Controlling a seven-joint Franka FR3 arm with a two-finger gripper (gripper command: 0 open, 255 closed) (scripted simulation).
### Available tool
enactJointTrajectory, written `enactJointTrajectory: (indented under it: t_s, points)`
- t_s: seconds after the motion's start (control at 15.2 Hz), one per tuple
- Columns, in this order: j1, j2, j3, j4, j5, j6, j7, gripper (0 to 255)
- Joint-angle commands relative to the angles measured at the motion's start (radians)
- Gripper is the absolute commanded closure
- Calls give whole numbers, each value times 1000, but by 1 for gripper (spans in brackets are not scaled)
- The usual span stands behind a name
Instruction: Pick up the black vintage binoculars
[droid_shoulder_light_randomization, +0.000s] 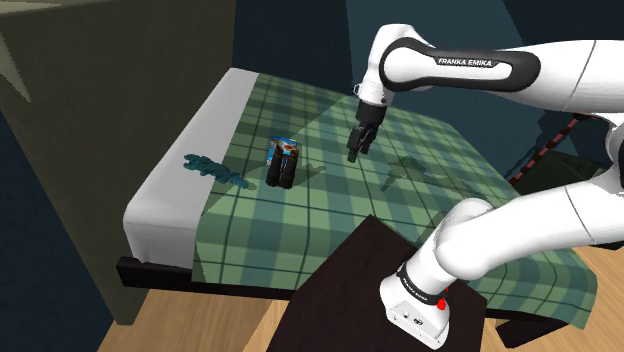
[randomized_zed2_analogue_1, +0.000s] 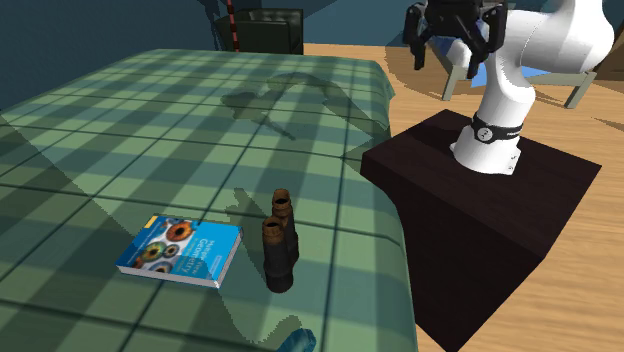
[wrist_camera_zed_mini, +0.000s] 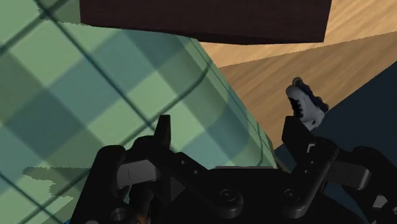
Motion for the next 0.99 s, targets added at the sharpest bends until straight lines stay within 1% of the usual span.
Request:
enactJointTrajectory:
  t_s: [0.0, 0.46, 0.92]
  points:
    - [-1, 79, -17, 24, -14, 59, -35, 0]
    - [-1, 340, -54, 135, -31, 224, -135, 0]
    - [-8, 608, -73, 309, -21, 333, -230, 0]
